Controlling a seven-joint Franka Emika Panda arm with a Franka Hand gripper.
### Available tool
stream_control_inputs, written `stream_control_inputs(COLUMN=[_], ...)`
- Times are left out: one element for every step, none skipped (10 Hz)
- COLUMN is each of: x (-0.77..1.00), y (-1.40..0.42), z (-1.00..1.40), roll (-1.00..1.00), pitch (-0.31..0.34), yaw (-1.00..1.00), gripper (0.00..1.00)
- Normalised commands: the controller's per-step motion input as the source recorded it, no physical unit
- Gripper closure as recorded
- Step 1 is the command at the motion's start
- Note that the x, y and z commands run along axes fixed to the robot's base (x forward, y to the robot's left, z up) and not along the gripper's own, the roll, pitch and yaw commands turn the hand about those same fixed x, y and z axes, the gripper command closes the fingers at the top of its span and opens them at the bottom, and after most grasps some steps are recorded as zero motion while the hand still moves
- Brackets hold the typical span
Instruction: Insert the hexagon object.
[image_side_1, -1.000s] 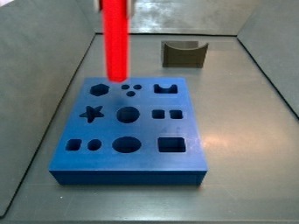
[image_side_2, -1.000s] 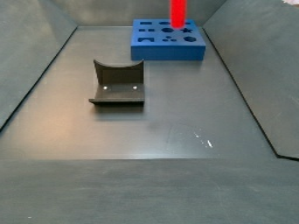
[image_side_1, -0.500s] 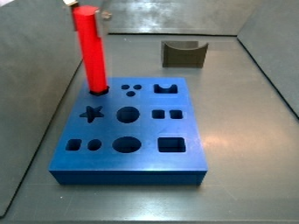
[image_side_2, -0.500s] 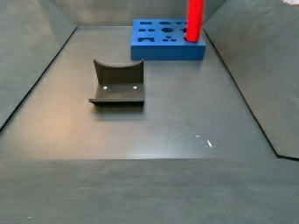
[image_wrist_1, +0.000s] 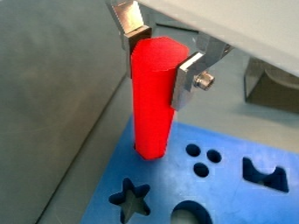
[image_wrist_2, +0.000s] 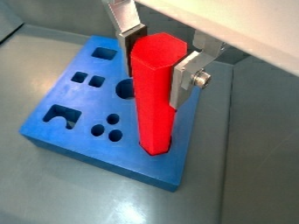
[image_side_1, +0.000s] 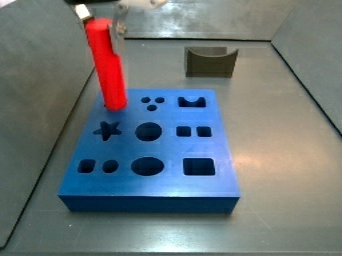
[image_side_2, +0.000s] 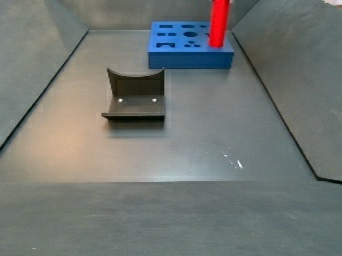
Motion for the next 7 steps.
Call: stream_control_inputs(x=[-0.02, -0.14, -0.18, -0.05, 0.00, 0.01, 0.00], y=[0.00, 0.01, 0.03, 0.00, 0.01, 0.07, 0.00], z=[-0.74, -0.86, -0.92, -1.00, -0.51, -0.01, 0.00], roll=[-0.02, -0.02, -0.01, 0.07, -0.04, -0.06, 0.00], pitch=[-0.214, -0.166, -0.140, -0.081, -0.126, 0.000, 0.000], yaw=[-0.39, -0.35, -0.33, -0.31, -0.24, -0.04, 0.00], gripper=[1.00, 1.00, 1.00, 1.00, 1.00, 1.00, 1.00])
